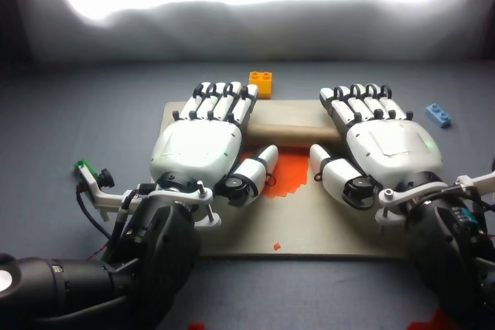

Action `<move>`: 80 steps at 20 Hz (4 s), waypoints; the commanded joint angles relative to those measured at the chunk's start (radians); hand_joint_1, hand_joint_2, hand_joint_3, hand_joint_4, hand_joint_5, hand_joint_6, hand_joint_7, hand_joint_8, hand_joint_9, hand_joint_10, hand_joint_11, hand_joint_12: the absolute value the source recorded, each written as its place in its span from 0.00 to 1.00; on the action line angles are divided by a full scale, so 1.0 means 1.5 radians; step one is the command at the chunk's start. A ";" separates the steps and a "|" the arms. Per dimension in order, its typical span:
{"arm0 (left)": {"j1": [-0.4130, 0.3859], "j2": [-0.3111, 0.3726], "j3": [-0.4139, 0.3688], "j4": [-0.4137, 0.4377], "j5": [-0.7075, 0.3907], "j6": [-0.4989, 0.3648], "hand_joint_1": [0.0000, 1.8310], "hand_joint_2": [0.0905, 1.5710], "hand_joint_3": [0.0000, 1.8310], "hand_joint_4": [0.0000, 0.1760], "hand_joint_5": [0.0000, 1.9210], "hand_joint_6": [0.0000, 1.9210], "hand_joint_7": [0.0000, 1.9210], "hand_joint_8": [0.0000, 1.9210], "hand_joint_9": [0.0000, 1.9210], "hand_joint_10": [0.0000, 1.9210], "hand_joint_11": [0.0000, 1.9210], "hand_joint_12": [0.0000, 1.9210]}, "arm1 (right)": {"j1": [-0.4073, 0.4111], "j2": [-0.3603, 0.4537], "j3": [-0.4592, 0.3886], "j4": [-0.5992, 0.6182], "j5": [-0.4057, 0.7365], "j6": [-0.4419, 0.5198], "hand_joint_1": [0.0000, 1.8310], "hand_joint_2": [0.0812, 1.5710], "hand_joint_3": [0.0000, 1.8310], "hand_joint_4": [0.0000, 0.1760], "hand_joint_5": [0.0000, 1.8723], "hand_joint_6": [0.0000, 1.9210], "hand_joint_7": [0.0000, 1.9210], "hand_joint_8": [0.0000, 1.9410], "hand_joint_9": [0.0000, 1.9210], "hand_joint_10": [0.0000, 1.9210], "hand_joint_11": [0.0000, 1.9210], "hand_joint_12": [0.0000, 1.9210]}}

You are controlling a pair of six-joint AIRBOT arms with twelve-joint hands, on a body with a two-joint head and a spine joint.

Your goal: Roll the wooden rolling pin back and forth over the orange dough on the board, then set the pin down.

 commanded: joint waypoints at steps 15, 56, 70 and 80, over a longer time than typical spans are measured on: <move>-0.010 -0.023 0.044 0.036 -0.047 -0.026 0.00 0.99 0.01 0.00 0.00 0.00 0.00 0.00 0.00 0.00 0.00 0.00 | 0.019 -0.008 0.029 -0.025 0.048 0.014 0.00 1.00 0.06 0.00 0.03 0.01 0.02 0.01 0.00 0.00 0.00 0.00; -0.031 -0.013 0.063 0.053 0.014 -0.010 0.00 0.99 0.00 0.00 0.12 0.00 0.11 0.00 0.08 0.00 0.00 0.08 | 0.030 -0.033 0.072 -0.026 0.064 0.032 0.00 1.00 0.03 0.00 0.18 0.00 0.19 0.00 0.14 0.00 0.00 0.27; -0.026 0.016 0.030 0.060 0.034 0.009 0.00 0.99 0.00 0.00 0.13 0.00 0.13 0.00 0.09 0.00 0.00 0.11 | 0.009 -0.026 0.039 -0.026 0.089 0.027 0.00 1.00 0.03 0.00 0.19 0.00 0.20 0.00 0.15 0.00 0.00 0.29; -0.014 0.045 -0.008 0.060 0.046 0.027 0.00 0.99 0.00 0.00 0.12 0.00 0.12 0.00 0.08 0.00 0.00 0.08 | -0.003 -0.022 0.013 -0.026 0.136 -0.011 0.00 1.00 0.03 0.00 0.21 0.00 0.22 0.00 0.17 0.00 0.00 0.29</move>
